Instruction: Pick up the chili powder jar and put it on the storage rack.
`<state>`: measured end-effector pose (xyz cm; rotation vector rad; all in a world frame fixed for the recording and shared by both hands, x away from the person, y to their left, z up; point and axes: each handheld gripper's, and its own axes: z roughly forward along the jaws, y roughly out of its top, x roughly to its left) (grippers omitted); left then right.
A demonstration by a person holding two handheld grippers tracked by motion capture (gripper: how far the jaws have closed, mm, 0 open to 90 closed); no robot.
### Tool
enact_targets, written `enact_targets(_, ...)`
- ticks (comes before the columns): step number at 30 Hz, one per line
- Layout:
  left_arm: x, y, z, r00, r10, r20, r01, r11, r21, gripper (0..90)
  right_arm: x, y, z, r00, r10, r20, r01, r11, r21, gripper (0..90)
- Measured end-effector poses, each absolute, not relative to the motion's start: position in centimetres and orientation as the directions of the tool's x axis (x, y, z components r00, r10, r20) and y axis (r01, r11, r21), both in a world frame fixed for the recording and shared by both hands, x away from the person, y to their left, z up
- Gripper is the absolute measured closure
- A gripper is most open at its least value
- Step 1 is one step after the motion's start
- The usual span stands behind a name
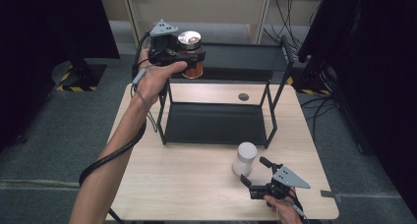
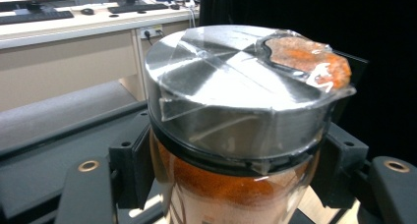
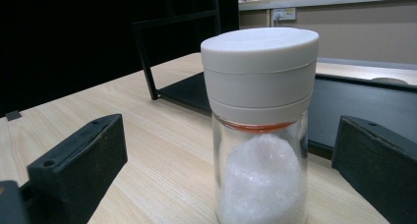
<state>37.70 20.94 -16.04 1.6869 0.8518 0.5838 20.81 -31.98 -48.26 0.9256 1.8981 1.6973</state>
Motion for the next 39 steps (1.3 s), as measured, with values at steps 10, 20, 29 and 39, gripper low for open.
enact_targets(10,38.8,19.8,-15.6,0.566,0.823,-0.037,0.247,-0.126,0.961,30.4,20.8,-32.0,-48.3,-0.687,0.717,0.115,0.195,0.029,0.980,0.3)
enact_targets(20,40.5,19.1,-15.7,0.505,0.863,-0.027,0.252,-0.118,0.960,30.4,20.9,-32.1,-48.3,-0.689,0.716,0.117,0.194,0.027,0.981,0.3)
enact_targets(29,41.9,18.4,-16.3,0.474,0.880,-0.029,0.260,-0.108,0.959,30.4,20.9,-32.1,-48.3,-0.689,0.714,0.120,0.195,0.024,0.981,0.3)
enact_targets(39,42.7,17.4,-16.7,0.467,0.884,-0.016,0.256,-0.118,0.959,30.4,20.9,-32.2,-48.3,-0.691,0.713,0.119,0.194,0.024,0.981,0.3)
